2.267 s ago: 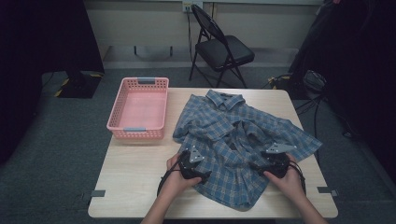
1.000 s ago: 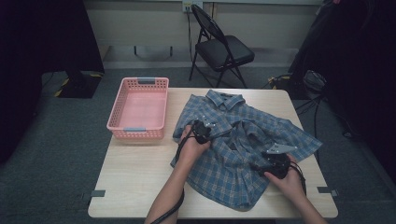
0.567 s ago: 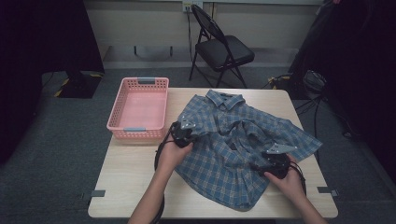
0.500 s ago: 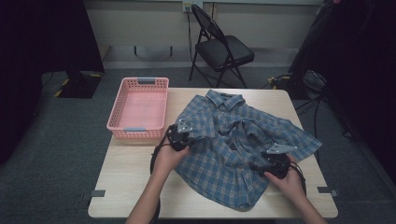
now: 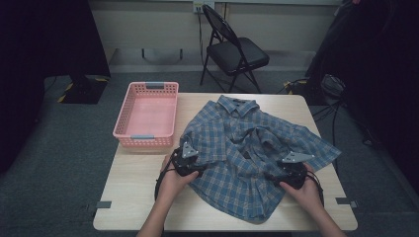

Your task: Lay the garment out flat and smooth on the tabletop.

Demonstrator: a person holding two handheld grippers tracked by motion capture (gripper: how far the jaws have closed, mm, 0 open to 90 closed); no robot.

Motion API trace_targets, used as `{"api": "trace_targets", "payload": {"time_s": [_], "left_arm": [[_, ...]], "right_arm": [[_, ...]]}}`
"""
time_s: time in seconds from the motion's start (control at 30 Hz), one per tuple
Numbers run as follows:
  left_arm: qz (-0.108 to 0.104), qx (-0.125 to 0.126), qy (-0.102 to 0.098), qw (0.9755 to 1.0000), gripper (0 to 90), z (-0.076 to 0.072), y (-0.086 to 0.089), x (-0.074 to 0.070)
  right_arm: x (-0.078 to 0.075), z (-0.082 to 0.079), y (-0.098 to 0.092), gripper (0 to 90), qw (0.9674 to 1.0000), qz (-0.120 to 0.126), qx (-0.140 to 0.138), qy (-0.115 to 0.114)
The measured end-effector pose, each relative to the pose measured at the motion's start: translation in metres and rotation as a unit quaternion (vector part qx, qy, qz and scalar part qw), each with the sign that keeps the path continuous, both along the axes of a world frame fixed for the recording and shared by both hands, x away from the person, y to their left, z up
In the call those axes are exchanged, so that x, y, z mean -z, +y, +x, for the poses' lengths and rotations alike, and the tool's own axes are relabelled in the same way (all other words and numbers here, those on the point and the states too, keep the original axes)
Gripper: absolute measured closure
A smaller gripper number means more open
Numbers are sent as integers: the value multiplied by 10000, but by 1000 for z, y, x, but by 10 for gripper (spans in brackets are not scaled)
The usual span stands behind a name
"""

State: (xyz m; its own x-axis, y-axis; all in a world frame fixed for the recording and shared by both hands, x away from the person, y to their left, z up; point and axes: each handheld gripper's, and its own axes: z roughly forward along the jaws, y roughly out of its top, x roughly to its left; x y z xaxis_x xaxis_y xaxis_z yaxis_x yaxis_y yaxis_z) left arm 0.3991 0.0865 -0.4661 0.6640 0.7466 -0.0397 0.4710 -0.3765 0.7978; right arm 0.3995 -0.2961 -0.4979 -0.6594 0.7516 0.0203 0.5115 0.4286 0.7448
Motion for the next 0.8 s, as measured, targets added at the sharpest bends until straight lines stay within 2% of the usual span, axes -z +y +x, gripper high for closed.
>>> {"api": "trace_targets", "payload": {"time_s": [0.1,0.3,0.4,0.47,0.5,0.53,0.63,0.7,0.8], "left_arm": [[31,141,-176,9997,401,4,-14,-7],[364,252,-145,9989,426,27,-40,4],[314,219,-7,9993,467,35,-51,8],[375,213,-30,9991,521,38,-57,9],[395,215,27,9990,581,39,-58,8],[405,196,50,9990,682,40,-59,7],[489,161,159,9985,810,43,-61,4],[535,165,214,9982,853,45,-60,1],[445,93,240,9987,864,47,-58,-6]], "right_arm": [[0,0,0,211,10000,0,2,2],[0,0,0,211,10000,0,4,3],[0,0,0,211,10000,2,2,3],[0,0,0,211,10000,1,3,3],[0,0,0,211,10000,2,3,4],[0,0,0,211,10000,1,2,3],[0,0,0,211,10000,2,2,2],[0,0,0,211,10000,1,2,2],[0,0,0,211,10000,2,3,3]]}}
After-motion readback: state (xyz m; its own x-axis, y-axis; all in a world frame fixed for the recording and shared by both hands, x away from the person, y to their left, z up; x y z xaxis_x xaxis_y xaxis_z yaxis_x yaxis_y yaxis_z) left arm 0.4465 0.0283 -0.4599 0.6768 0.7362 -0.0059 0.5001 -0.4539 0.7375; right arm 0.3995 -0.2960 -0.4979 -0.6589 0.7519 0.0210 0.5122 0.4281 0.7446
